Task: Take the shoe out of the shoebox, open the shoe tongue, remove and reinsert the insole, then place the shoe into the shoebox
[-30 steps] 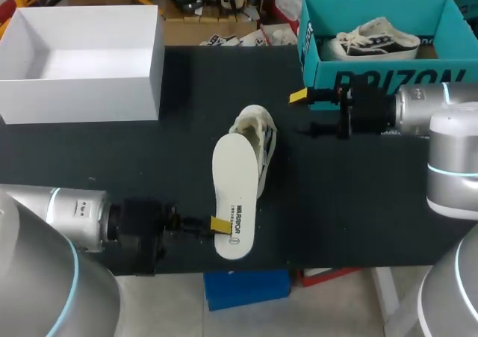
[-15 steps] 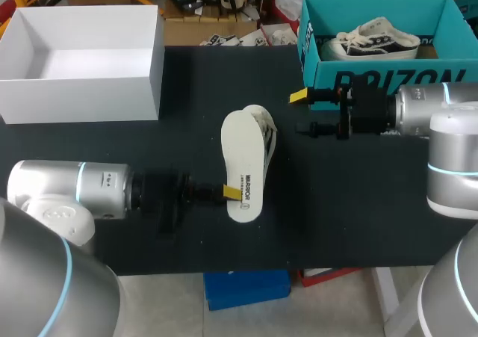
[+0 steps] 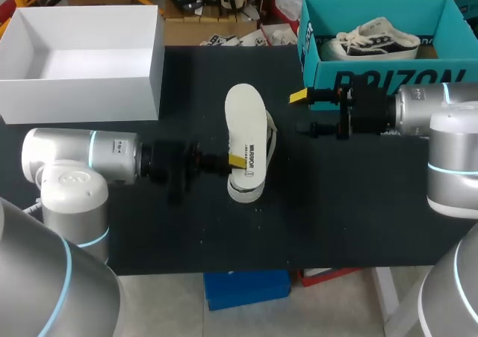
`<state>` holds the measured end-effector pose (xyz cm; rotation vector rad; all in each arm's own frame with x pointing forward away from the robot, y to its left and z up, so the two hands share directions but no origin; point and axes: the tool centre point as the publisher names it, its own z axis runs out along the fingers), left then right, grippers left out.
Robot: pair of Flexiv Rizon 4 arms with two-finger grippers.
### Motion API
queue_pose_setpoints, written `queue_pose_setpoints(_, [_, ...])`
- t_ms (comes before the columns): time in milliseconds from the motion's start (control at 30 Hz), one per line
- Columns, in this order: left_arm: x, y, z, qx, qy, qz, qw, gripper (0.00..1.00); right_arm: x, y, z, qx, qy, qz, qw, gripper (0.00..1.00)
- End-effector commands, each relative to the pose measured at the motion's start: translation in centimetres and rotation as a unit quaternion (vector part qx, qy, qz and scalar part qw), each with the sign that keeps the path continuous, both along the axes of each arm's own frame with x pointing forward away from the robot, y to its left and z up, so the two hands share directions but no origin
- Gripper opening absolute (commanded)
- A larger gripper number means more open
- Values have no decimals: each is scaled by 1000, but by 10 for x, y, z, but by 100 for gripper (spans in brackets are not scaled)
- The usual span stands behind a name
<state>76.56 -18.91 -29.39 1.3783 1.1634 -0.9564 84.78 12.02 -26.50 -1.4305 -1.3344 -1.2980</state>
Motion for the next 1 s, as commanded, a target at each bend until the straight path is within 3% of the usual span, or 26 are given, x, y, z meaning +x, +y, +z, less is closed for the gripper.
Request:
queue_pose_setpoints(33, [2, -2, 0, 2, 0, -1, 1000, 0, -1, 1, -1, 0, 0, -2, 1000, 100])
queue_pose_setpoints(433, [2, -2, 0, 2, 0, -1, 1000, 0, -1, 1, -1, 0, 0, -2, 1000, 100])
queue_pose_setpoints(700, [2, -2, 0, 2, 0, -1, 1000, 0, -5, 20, -3, 1, -6, 70, 998, 100])
queue_pose_setpoints(1000, [2, -2, 0, 2, 0, -1, 1000, 0, -20, 41, -16, 6, 1, 81, 997, 100])
